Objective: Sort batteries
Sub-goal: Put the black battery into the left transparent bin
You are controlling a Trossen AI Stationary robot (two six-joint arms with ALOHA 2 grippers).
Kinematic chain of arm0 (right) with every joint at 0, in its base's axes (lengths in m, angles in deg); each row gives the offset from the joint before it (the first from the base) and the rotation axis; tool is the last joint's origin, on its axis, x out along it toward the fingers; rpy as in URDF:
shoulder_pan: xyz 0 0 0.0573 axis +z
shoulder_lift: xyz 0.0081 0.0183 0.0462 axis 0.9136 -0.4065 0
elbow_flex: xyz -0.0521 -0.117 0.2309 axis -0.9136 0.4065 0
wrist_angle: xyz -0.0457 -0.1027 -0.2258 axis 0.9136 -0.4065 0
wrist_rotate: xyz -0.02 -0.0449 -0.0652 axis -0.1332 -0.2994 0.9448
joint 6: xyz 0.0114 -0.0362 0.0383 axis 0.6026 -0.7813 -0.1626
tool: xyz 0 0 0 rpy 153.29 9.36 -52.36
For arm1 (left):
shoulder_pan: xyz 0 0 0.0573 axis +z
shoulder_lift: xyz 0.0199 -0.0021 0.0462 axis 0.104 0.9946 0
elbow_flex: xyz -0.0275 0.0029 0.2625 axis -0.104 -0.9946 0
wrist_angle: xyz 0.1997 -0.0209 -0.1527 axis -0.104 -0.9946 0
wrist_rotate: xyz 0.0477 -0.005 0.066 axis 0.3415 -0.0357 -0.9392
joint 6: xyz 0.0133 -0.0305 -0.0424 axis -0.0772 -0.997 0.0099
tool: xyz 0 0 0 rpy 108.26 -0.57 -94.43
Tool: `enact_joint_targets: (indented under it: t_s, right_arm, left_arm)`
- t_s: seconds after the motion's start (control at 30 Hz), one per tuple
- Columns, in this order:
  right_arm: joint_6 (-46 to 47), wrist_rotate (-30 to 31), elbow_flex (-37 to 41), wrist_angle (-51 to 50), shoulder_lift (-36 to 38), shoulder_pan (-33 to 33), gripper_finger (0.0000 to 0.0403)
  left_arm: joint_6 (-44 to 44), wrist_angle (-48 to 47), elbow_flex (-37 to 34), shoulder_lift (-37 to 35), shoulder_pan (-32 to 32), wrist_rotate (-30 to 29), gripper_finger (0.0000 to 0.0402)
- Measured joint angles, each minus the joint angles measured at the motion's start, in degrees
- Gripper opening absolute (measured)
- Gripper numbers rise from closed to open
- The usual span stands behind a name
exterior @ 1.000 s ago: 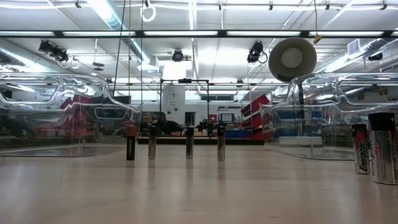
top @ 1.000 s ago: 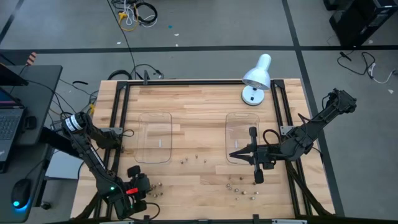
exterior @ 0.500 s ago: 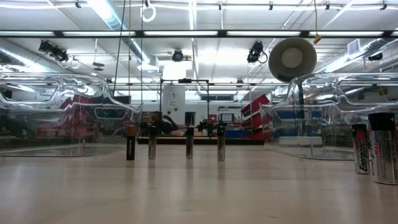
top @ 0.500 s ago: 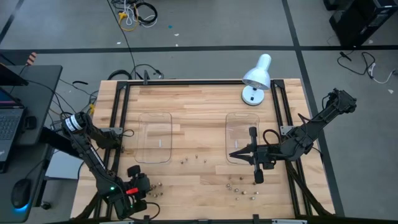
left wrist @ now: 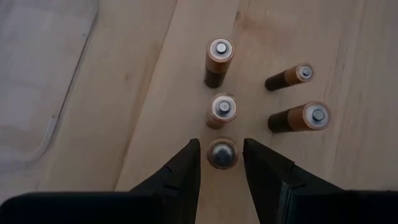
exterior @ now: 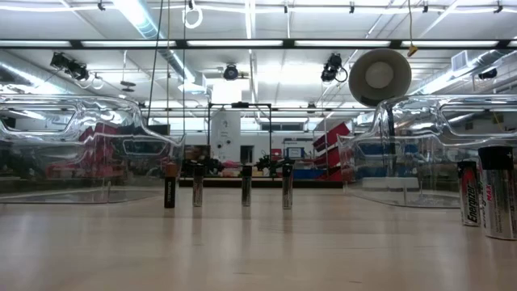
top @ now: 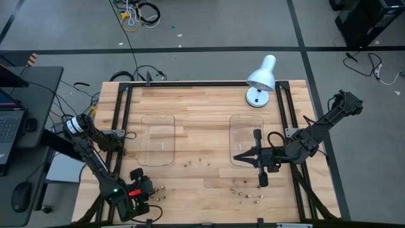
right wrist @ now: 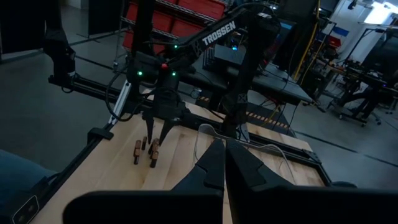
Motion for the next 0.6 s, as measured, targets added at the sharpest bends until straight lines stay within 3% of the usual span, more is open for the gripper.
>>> enact_joint_targets:
  t_s: [0.6]
  right_arm:
    - [0.0, 0.0, 0.0, 0.0, 0.0, 0.0, 0.0003]
  left_arm:
    - [0.2, 1.6, 0.0, 0.0, 0.0, 0.1, 0.0091]
